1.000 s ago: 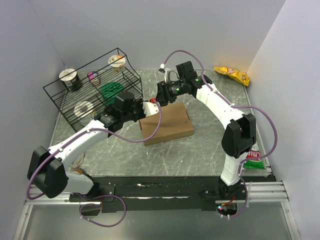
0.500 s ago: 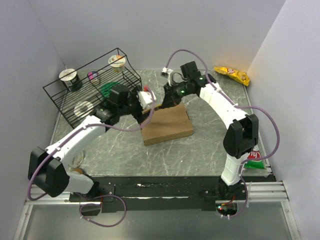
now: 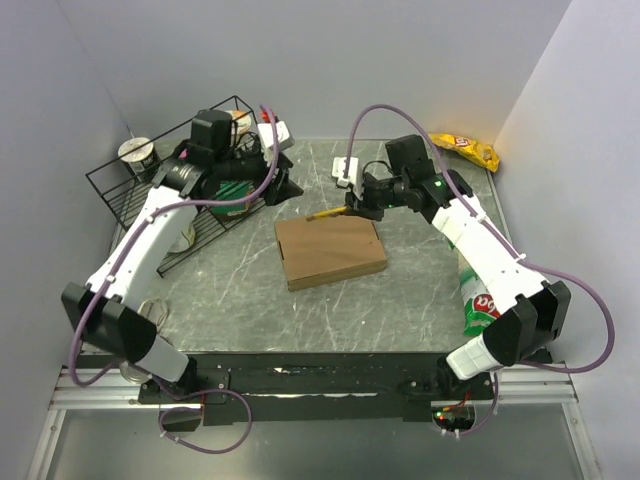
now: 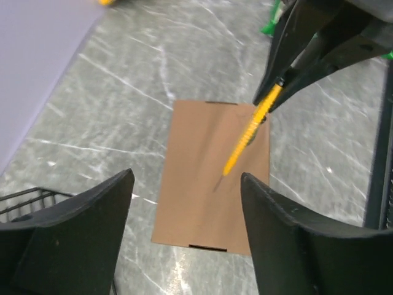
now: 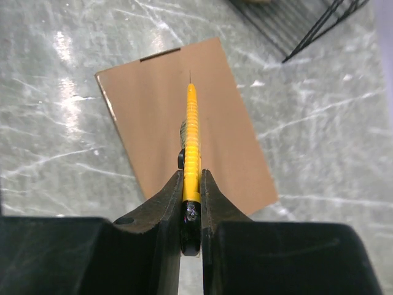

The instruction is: Unpack the express box

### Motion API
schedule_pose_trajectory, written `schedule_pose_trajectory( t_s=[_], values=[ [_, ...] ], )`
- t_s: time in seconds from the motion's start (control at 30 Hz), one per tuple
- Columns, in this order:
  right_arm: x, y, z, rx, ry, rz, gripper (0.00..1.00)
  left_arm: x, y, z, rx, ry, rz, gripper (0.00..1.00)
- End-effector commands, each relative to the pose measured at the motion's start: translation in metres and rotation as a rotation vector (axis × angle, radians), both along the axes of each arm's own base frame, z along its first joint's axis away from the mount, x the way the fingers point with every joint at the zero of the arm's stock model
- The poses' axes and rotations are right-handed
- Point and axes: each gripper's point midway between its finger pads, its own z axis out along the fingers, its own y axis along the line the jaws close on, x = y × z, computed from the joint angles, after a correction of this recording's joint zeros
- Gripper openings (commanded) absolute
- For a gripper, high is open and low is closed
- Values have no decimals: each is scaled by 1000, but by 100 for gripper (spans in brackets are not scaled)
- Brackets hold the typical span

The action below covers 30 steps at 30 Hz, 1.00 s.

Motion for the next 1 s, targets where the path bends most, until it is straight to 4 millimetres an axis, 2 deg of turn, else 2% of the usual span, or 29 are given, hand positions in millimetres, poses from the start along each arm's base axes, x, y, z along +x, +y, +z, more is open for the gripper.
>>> schedule_pose_trajectory(
  t_s=[0.0, 0.07, 0.13, 0.17, 0.23, 0.27, 0.3, 0.33, 0.37, 0.47, 0.6, 0.97],
  values=[
    [17, 11, 44, -5, -193, 8, 0, -18, -10, -17, 48, 108, -168, 70],
    [20, 18, 52, 18, -187, -24, 0, -17, -12, -10, 53, 62, -197, 70],
    [20, 22, 52, 28, -155, -19, 0, -18, -12, -11, 70, 26, -218, 74],
    [23, 25, 63, 47, -164, -21, 0, -18, -11, -10, 84, -12, -233, 76],
    [23, 30, 62, 54, -118, -14, 0, -21, -12, -7, 90, -31, -259, 78],
    [21, 33, 71, 68, -126, -1, 0, -19, -13, -9, 101, -41, -274, 78],
    [20, 35, 72, 78, -118, 11, 0, -23, -13, -12, 111, -22, -285, 77],
    [16, 38, 76, 100, -107, 22, 0, -22, -14, -7, 111, -33, -292, 75],
    [15, 41, 79, 110, -108, 29, 0, -19, -16, -12, 117, -23, -304, 74],
    [12, 45, 78, 104, -111, 45, 0, -20, -17, -12, 116, -16, -319, 68],
    [13, 46, 84, 118, -119, 35, 0, -20, -20, -20, 130, -17, -326, 62],
    [-3, 48, 98, 161, -110, 61, 0, -18, -22, -34, 144, -9, -322, 45]
  ],
)
